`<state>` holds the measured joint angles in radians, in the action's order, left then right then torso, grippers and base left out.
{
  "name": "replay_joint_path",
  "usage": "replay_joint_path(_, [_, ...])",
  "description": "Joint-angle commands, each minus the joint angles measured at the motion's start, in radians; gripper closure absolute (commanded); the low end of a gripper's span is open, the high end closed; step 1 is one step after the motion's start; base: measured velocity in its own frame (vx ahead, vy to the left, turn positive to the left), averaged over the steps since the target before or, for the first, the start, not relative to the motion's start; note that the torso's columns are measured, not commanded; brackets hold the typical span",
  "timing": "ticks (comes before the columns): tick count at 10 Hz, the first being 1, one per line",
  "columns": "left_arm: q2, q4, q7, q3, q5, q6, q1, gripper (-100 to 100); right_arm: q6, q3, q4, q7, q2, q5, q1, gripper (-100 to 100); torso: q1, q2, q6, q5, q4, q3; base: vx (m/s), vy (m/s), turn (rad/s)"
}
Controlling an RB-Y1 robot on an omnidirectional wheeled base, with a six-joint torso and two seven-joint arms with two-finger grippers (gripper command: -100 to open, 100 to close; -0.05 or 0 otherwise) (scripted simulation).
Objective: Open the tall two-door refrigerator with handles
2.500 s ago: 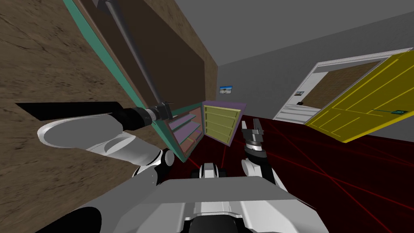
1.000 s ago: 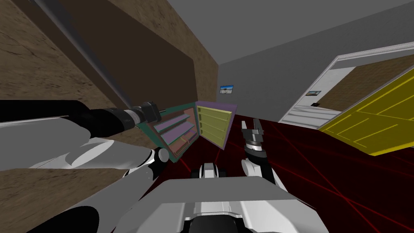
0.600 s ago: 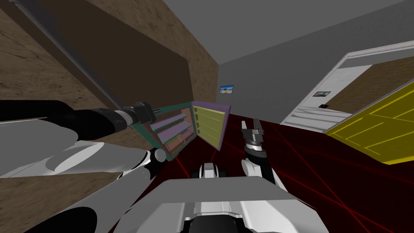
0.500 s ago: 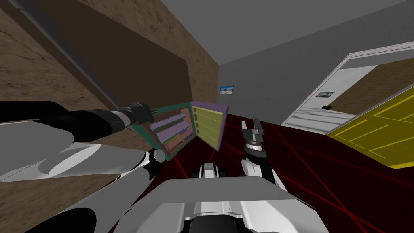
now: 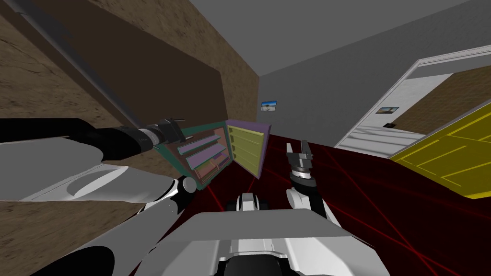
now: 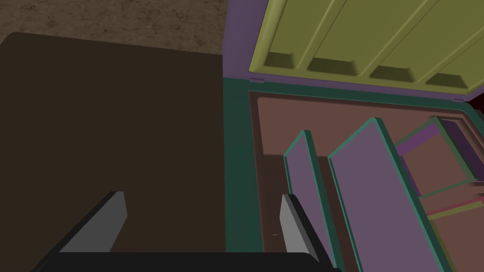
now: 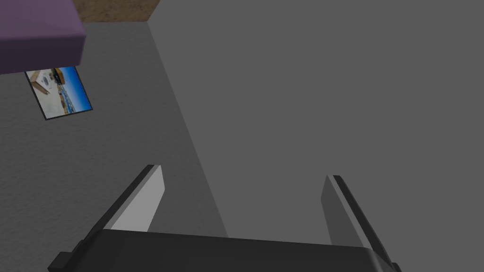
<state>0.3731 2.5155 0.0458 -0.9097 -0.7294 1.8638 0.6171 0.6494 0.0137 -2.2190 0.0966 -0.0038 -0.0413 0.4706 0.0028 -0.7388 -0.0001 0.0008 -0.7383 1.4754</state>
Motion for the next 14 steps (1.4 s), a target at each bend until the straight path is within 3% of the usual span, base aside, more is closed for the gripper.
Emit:
replay_joint_path(1, [-0.005, -0.050, -0.007, 0.012, -0.002, -0.050, 0.002, -100, 0.000, 0.000, 0.000, 0.000, 0.000, 0.000, 0.000, 0, -0.003, 0.000, 0.000, -0.001, 0.000, 0.000, -0.021, 0.105, -0.011])
replay_joint_path(4, [-0.016, -0.103, -0.020, 0.037, -0.007, -0.077, 0.010, -100, 0.000, 0.000, 0.000, 0.000, 0.000, 0.000, 0.000, 0, -0.002, 0.001, 0.000, -0.001, 0.000, 0.001, -0.029, 0.145, -0.021])
replay_joint_path(8, [-0.030, -0.161, -0.041, 0.070, -0.022, -0.058, 0.028, -100, 0.000, 0.000, 0.000, 0.000, 0.000, 0.000, 0.000, 0, -0.004, -0.001, 0.000, -0.001, 0.000, 0.000, -0.056, 0.238, -0.028])
replay_joint_path(14, [-0.041, -0.259, -0.069, 0.095, -0.059, -0.096, 0.068, -100, 0.000, 0.000, 0.000, 0.000, 0.000, 0.000, 0.000, 0, -0.001, 0.001, 0.000, 0.000, 0.000, 0.001, -0.057, 0.206, -0.026])
